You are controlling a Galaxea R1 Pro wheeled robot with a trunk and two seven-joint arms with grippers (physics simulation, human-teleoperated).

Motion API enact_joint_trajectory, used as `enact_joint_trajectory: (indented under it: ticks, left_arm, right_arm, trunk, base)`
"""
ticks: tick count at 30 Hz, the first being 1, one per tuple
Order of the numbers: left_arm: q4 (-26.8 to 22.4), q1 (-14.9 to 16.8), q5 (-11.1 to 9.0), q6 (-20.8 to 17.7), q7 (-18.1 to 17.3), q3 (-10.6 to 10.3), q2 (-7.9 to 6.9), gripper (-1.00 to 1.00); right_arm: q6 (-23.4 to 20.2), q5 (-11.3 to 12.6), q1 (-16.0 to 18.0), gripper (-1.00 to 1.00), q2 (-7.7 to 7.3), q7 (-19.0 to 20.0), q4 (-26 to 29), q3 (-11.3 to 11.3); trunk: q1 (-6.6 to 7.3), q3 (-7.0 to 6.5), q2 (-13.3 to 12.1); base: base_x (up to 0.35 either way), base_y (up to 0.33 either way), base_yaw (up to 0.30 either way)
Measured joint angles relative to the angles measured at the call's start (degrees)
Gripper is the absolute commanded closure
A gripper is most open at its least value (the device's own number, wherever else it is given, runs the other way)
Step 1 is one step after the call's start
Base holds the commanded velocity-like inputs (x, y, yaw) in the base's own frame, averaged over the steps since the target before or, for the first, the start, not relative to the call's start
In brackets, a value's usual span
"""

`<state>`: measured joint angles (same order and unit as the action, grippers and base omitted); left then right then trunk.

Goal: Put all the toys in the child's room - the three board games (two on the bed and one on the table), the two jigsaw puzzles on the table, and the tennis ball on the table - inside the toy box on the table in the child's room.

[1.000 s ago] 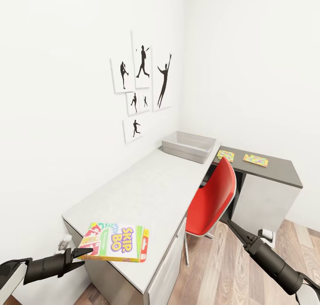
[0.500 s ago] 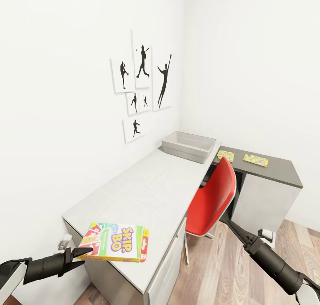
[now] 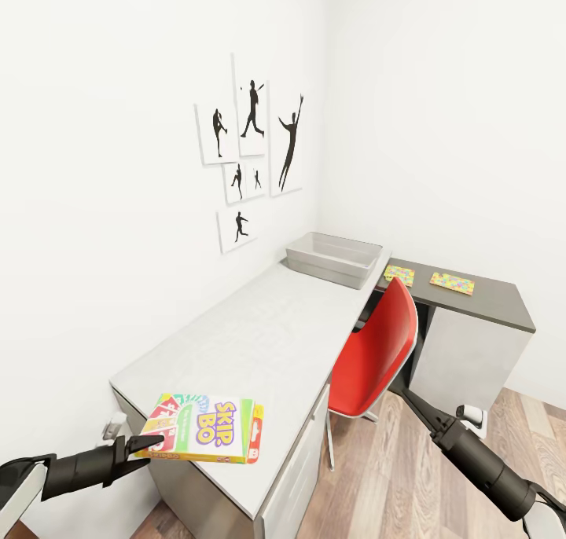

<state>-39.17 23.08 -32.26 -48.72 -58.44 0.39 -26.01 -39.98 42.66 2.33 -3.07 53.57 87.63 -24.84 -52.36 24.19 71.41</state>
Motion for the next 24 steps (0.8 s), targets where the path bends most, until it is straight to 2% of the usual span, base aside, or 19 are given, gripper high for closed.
enact_joint_trajectory:
  ticks: [11, 12, 22, 24]
  left_arm:
    - [0.0, 0.0, 0.0, 0.0, 0.0, 0.0, 0.01, -1.0]
    - [0.0, 0.0, 0.0, 0.0, 0.0, 0.0, 0.0, 1.0]
    - [-0.1, 0.0, -0.5, -0.4, -0.2, 0.2, -0.02, 1.0]
    - [-0.1, 0.0, -0.9, -0.6, -0.2, 0.2, -0.08, 1.0]
  right_arm:
    - [0.0, 0.0, 0.0, -1.0, 0.0, 0.0, 0.0, 0.0]
    - [0.0, 0.0, 0.0, -1.0, 0.0, 0.0, 0.0, 0.0]
    - [0.0, 0.0, 0.0, -1.0, 0.0, 0.0, 0.0, 0.0]
    - [0.0, 0.0, 0.0, -1.0, 0.0, 0.0, 0.0, 0.0]
  trunk:
    - [0.0, 0.0, 0.0]
    - [0.0, 0.0, 0.0]
    - [0.0, 0.0, 0.0]
    - [0.43, -0.36, -0.8]
  base:
    - [0.0, 0.0, 0.0]
    - [0.0, 0.0, 0.0]
    - [0.0, 0.0, 0.0]
    - [0.0, 0.0, 0.0]
